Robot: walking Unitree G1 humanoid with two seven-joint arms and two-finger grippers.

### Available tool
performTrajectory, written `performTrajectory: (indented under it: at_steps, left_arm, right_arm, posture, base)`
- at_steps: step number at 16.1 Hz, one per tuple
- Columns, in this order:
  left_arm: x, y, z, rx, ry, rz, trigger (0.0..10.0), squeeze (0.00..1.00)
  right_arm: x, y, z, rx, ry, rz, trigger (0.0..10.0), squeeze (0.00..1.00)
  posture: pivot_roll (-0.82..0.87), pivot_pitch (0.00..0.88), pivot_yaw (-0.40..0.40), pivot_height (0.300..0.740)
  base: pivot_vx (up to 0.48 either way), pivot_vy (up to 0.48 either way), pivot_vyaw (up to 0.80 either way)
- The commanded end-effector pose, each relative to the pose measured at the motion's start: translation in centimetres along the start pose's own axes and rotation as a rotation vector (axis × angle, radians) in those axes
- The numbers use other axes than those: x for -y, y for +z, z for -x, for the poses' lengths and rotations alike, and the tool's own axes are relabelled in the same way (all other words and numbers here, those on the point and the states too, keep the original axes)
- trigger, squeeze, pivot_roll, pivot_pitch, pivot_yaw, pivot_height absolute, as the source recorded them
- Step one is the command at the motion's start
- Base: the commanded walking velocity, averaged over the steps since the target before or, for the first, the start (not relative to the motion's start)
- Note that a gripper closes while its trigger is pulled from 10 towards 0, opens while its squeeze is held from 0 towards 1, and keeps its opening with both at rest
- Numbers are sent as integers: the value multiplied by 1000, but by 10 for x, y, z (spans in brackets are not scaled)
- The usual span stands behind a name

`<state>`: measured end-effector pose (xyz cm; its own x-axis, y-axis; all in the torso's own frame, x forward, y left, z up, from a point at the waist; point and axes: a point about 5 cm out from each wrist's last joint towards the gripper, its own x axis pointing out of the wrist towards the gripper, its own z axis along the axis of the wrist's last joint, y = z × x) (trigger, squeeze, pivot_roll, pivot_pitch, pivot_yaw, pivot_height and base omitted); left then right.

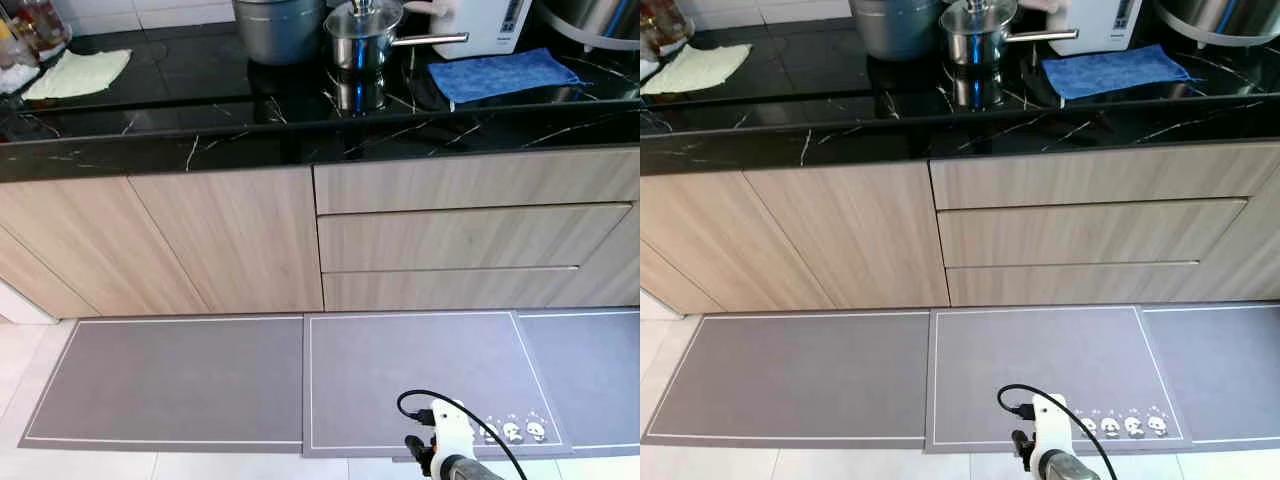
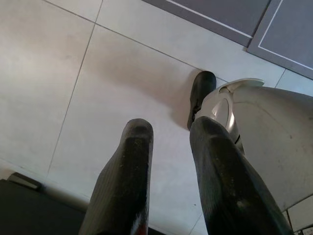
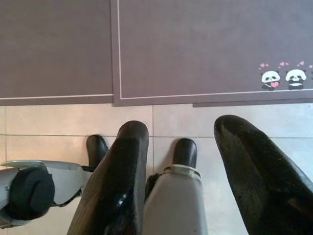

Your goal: Kitchen organization

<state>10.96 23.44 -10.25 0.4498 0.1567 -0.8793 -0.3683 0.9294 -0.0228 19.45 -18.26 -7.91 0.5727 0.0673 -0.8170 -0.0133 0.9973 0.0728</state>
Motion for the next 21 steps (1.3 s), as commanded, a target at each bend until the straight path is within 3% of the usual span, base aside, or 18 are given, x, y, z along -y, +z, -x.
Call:
performTrajectory:
  at_steps: [1, 4, 6, 8, 11, 13, 15, 16, 19, 21]
  left_arm:
    - [-4, -7, 2, -16, 21, 11, 10000, 0]
    - [-2, 3, 1, 58, 26, 33, 10000, 0]
    - [13, 30, -3, 166, -33, 10, 10000, 0]
    - [14, 30, -3, 161, -43, 18, 10000, 0]
    - [12, 27, -3, 142, -37, 10, 10000, 0]
    - [10, 26, -3, 121, -33, -30, 10000, 0]
    - [10, 26, -3, 123, -37, -40, 10000, 0]
    - [19, 31, -4, 149, -59, -59, 10000, 0]
    - [27, 37, -5, 172, -73, -83, 10000, 0]
    - [27, 36, -5, 162, -71, -83, 10000, 0]
  right_arm:
    - [1, -7, 1, -18, 2, -7, 10000, 0]
    - [7, -9, 3, -38, -5, 30, 10000, 0]
    - [12, -13, 4, -54, -13, 41, 10000, 0]
    - [13, -21, 6, -68, -15, 40, 10000, 0]
    - [2, -27, 5, -65, -1, 18, 10000, 0]
    - [-16, -21, 1, -51, 21, 20, 10000, 0]
    - [-22, -16, -1, -50, 28, 29, 10000, 0]
    - [-25, -13, -2, -47, 30, 32, 10000, 0]
    - [-24, -9, -3, -41, 27, 32, 10000, 0]
    - [-5, -10, 0, -44, 12, 35, 10000, 0]
  posture:
    - [-75, 119, 68, 740]
    - [-80, 128, 66, 740]
    - [-86, 129, 60, 740]
    - [-99, 132, 62, 740]
    - [-121, 125, 86, 740]
    - [-122, 115, 93, 740]
    - [-120, 108, 96, 740]
    - [-121, 101, 98, 740]
    - [-121, 94, 102, 740]
    - [-121, 92, 103, 740]
  base:
    - [0, 0, 0]
    - [0, 0, 0]
    - [0, 0, 0]
    - [0, 0, 0]
    - [0, 0, 0]
    - [0, 0, 0]
    - [0, 0, 0]
    - [0, 0, 0]
    - [0, 0, 0]
    - [0, -337, 0]
